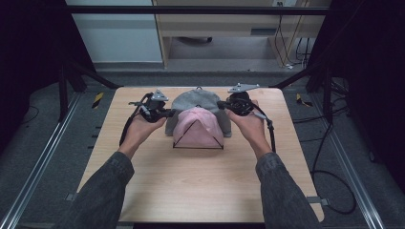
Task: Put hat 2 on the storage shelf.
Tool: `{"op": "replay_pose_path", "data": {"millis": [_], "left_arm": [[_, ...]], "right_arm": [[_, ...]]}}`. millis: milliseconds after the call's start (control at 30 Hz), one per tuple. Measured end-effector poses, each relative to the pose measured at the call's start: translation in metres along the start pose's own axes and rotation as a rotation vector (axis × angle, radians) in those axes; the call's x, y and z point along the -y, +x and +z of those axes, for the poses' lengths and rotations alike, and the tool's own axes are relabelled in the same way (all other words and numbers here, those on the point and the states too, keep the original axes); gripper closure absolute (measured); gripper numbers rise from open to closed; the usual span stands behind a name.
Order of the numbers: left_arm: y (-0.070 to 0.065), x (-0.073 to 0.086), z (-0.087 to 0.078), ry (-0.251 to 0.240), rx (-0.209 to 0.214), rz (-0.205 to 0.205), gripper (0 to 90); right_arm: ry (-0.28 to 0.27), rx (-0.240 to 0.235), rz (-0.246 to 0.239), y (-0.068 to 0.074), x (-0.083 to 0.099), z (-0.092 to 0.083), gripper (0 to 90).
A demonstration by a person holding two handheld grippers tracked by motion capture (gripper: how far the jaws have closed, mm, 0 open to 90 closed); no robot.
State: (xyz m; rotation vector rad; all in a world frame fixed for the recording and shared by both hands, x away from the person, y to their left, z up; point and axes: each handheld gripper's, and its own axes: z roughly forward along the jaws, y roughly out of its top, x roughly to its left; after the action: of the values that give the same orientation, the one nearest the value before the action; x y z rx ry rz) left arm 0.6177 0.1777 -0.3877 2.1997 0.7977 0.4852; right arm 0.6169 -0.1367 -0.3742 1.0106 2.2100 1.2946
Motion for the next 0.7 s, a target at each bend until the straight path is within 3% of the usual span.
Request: {"op": "replay_pose_path", "data": {"millis": [100,167,300,433,533,633,700], "left_arm": [[0.001,0.002,0.002,0.0,-0.013,-0.019,80.0],[0.001,0.003,0.001,-0.021,-0.036,-0.045,68.2],[0.003,0.005,-0.01,-0.042,-0.068,-0.065,56.4],[0.002,0.008,-0.032,-0.068,-0.096,-0.091,42.8],[-0.002,0.016,-0.048,-0.059,-0.128,-0.076,33.5],[-0.01,0.03,-0.057,-0.024,-0.127,-0.08,22.7],[-0.013,0.038,-0.059,-0.005,-0.127,-0.071,16.8]], "right_arm": [[0.007,-0.003,0.01,0.0,0.003,0.002,84.7],[0.004,0.001,0.014,0.001,0.004,0.002,74.5],[-0.012,0.017,0.024,0.003,0.004,-0.008,60.8],[-0.052,0.05,0.022,0.005,0.005,-0.031,48.3],[-0.084,0.087,0.032,0.005,0.012,-0.053,39.6],[-0.085,0.113,0.058,0.005,0.027,-0.069,32.9],[-0.068,0.133,0.061,0.007,0.046,-0.079,28.2]]}}
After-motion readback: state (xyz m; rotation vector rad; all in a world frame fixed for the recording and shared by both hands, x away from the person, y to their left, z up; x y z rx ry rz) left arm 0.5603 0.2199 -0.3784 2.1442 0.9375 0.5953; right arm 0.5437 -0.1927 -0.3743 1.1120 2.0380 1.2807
